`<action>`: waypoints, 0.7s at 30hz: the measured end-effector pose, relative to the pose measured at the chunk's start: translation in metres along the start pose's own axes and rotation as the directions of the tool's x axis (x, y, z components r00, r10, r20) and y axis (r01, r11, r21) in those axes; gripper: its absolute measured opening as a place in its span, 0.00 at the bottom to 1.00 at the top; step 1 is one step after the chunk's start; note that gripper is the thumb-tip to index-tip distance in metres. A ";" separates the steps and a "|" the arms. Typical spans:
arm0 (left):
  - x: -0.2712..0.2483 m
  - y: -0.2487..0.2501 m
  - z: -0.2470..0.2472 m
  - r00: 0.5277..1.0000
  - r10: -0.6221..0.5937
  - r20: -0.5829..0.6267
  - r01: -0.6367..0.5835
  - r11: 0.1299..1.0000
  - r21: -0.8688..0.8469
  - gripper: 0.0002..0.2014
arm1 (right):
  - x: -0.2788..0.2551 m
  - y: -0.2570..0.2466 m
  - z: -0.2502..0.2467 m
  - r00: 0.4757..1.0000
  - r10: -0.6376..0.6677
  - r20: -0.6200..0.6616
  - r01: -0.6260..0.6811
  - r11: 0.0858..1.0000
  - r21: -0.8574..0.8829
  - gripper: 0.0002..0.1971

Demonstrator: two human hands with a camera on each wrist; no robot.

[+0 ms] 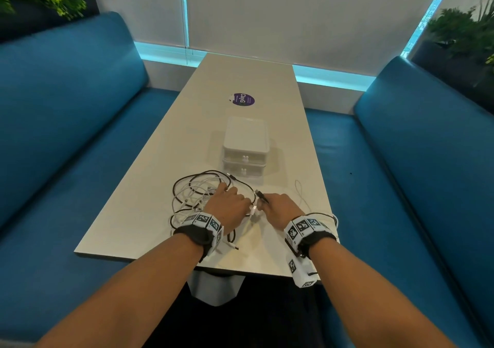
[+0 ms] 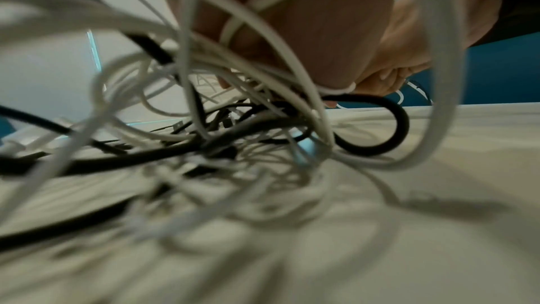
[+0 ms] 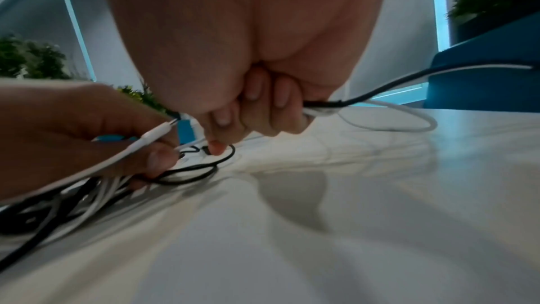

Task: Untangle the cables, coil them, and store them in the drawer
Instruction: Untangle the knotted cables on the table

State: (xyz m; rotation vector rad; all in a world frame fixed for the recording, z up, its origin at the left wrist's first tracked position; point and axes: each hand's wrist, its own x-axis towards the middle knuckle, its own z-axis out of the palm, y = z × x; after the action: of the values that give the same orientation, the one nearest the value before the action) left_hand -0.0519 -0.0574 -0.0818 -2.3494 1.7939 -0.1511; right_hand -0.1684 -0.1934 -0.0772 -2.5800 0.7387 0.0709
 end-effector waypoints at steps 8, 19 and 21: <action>-0.003 -0.014 -0.004 1.000 0.000 0.024 -0.002 0.998 0.061 0.10 | -0.003 0.023 -0.013 0.945 0.280 -0.168 -0.301 0.946 -0.119 0.15; 0.003 0.001 -0.004 1.000 -0.009 0.029 0.008 0.999 0.048 0.12 | 0.001 -0.005 0.014 1.000 -0.003 0.025 0.003 0.999 0.036 0.17; 0.001 -0.001 -0.002 1.000 -0.018 0.006 0.018 0.999 0.028 0.10 | 0.001 -0.002 0.013 1.000 -0.002 0.006 0.002 0.996 0.094 0.18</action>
State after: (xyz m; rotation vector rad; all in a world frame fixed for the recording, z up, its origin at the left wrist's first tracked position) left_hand -0.0510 -0.0583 -0.0802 -2.3447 1.7570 -0.1706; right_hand -0.1659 -0.1869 -0.0886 -2.4905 0.7198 0.0424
